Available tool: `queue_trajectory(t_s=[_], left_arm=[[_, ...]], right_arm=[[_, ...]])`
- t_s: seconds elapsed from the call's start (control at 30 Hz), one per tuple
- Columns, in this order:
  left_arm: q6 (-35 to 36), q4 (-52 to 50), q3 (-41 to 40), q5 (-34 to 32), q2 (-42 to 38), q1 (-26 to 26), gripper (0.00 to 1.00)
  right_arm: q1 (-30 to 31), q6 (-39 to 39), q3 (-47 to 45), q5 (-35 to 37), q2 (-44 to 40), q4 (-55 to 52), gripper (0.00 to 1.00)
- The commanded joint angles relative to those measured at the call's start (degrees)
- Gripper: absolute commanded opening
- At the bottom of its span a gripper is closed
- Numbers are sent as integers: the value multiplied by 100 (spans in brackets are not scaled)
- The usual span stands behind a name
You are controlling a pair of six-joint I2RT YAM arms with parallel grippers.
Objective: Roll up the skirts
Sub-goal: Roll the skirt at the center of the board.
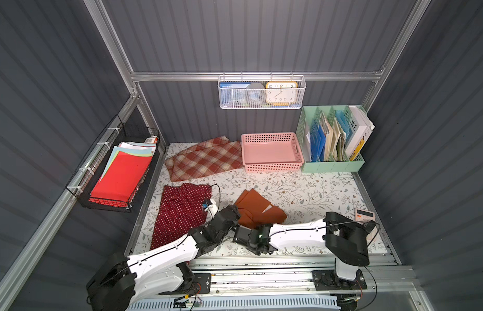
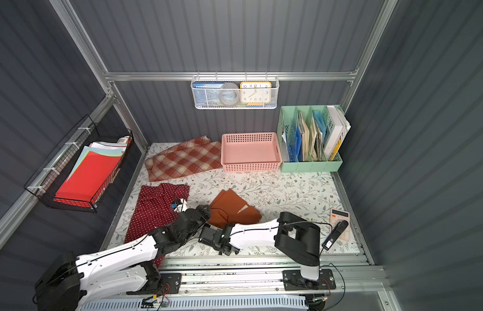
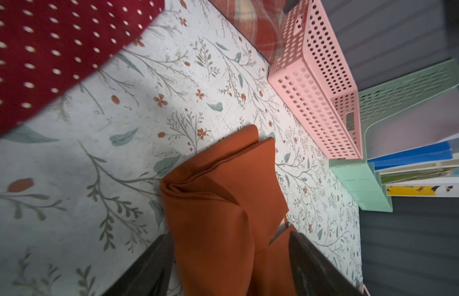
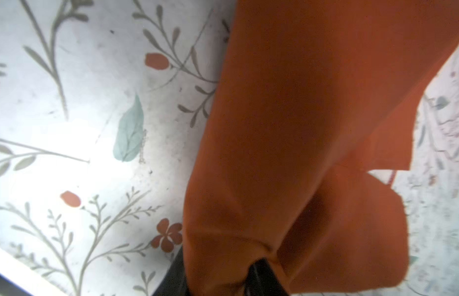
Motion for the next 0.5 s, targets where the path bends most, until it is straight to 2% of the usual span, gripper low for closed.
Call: queue_trajectory(t_s=[0.0, 0.1, 0.2, 0.37, 0.47], left_arm=[[-158, -1137, -22, -621, -472, -36, 80], [-173, -1399, 31, -870, -694, -29, 81], [-130, -1475, 87, -957, -735, -17, 81], [-40, -1180, 37, -724, -471, -21, 81], [43, -843, 15, -563, -228, -19, 80]], right_arm=[[-428, 512, -580, -1305, -54, 272, 18], [-695, 627, -894, -1871, -292, 761, 18], [-1160, 799, -1255, -2796, -520, 1304, 18], [-2442, 1362, -1936, -5216, -797, 2486, 18], [-3081, 1844, -2258, -6121, -848, 3128, 17]])
